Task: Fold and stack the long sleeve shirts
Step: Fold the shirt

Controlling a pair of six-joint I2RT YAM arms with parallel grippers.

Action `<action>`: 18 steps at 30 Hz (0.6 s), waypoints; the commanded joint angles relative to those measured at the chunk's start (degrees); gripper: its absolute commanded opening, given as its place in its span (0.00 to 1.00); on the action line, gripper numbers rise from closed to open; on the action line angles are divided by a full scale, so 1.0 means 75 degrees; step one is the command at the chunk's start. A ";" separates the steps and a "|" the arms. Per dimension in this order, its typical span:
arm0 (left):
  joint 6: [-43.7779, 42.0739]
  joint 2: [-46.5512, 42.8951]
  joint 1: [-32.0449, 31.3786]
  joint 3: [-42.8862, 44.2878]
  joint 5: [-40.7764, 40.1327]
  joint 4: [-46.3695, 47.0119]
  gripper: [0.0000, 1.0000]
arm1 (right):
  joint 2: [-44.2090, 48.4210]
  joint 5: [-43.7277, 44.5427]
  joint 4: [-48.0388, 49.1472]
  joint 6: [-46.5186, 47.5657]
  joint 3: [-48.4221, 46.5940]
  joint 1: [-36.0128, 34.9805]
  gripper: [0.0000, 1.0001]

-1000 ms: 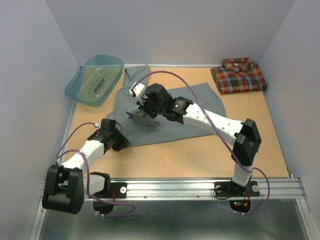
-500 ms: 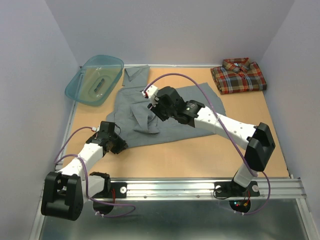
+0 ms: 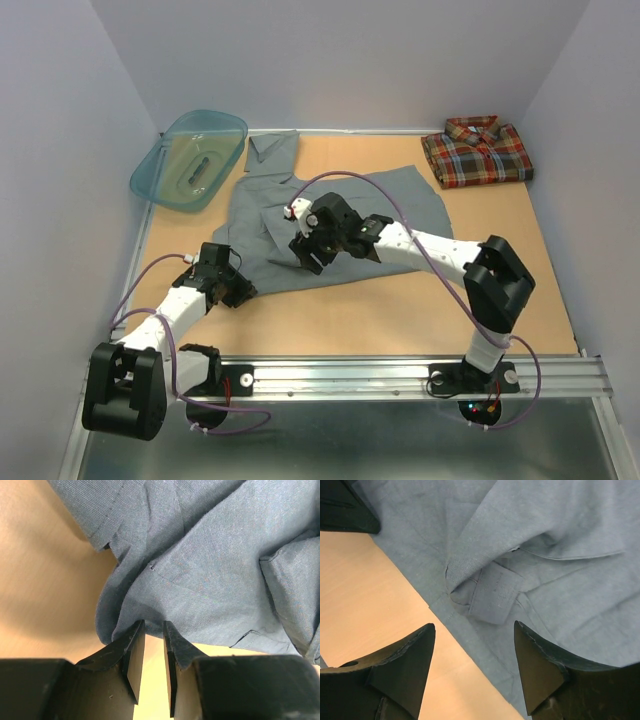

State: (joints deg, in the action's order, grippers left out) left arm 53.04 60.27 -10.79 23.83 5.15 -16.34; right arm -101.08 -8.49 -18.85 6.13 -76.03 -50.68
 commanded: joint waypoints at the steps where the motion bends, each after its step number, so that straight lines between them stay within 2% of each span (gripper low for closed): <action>1: -0.0110 0.0120 -0.0003 -0.0049 -0.0018 0.0034 0.33 | -0.0526 -0.0660 0.0697 0.0319 -0.0186 -0.0017 0.69; 9: -0.0146 0.0155 -0.0003 0.0068 -0.0112 -0.0095 0.33 | -0.1253 -0.0942 0.0721 0.0612 -0.0445 -0.0028 0.58; 12: -0.0157 0.0179 -0.0003 0.0056 -0.0135 -0.0118 0.33 | -0.1359 -0.0721 0.0732 0.0729 -0.0526 -0.0028 0.44; 14: -0.0146 0.0179 -0.0003 0.0045 -0.0159 -0.0130 0.33 | -0.1371 -0.0545 0.0732 0.0799 -0.0562 -0.0017 0.31; 15: -0.0122 0.0167 -0.0003 0.0033 -0.0171 -0.0095 0.33 | -0.1359 -0.0462 0.0721 0.0904 -0.0620 -0.0017 0.20; 17: -0.0111 0.0155 -0.0003 0.0033 -0.0194 -0.0107 0.33 | -0.1289 -0.0146 0.0721 0.1022 -0.0679 -0.0017 0.11; 18: -0.0099 0.0144 -0.0003 0.0045 -0.0206 -0.0107 0.33 | -0.1184 -0.0029 0.0709 0.1104 -0.0714 -0.0028 0.01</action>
State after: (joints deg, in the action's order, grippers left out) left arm 52.84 60.93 -10.79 23.88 5.48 -15.68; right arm -111.48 -12.29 -16.01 11.57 -77.21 -50.68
